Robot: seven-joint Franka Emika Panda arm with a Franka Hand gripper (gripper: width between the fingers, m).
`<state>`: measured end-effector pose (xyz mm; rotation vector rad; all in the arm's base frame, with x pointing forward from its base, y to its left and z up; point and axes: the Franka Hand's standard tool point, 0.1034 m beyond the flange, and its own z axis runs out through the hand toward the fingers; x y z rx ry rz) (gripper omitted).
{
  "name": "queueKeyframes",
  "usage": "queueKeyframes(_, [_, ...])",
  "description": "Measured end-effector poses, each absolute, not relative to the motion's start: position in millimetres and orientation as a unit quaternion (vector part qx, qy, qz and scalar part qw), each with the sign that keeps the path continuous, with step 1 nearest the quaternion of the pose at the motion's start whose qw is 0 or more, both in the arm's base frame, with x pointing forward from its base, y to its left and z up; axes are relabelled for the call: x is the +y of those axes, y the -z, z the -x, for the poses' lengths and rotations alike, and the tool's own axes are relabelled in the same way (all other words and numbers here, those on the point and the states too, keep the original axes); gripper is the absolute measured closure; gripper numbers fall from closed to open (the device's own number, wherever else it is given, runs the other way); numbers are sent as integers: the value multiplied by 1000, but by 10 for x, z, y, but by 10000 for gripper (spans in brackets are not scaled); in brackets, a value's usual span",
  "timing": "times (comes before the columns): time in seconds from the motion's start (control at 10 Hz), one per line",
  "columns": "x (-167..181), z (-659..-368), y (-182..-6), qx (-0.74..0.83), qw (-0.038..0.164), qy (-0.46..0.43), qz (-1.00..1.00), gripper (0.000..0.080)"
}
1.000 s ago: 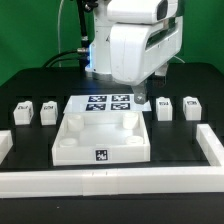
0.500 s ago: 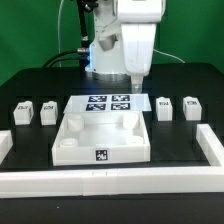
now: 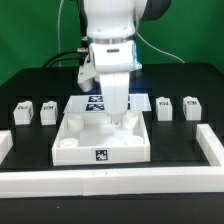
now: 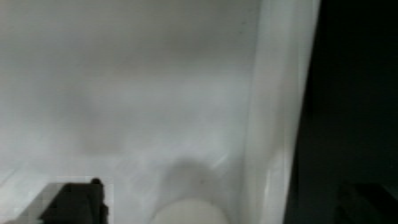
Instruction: Assemble one leg
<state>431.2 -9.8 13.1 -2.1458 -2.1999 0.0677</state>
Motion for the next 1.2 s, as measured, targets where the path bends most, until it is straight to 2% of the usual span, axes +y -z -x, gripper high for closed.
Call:
queueKeyframes(0.1, [-117,-4286,-88,-714,36,-22,699,149])
queueKeyframes(0.4, [-151,-4305,-78,-711,25,-11,702,149])
queueKeyframes(0.6, [-152,-4305,-78,-711,25,-11,702,411])
queueKeyframes(0.7, [-153,-4305,-77,-711,25,-11,702,411])
queueKeyframes(0.8, [-154,-4304,-77,-711,25,-11,702,612])
queueKeyframes(0.9, [-154,-4304,-76,-711,25,-11,702,732])
queueKeyframes(1.2, [-158,-4328,-87,-711,21,-8,703,739])
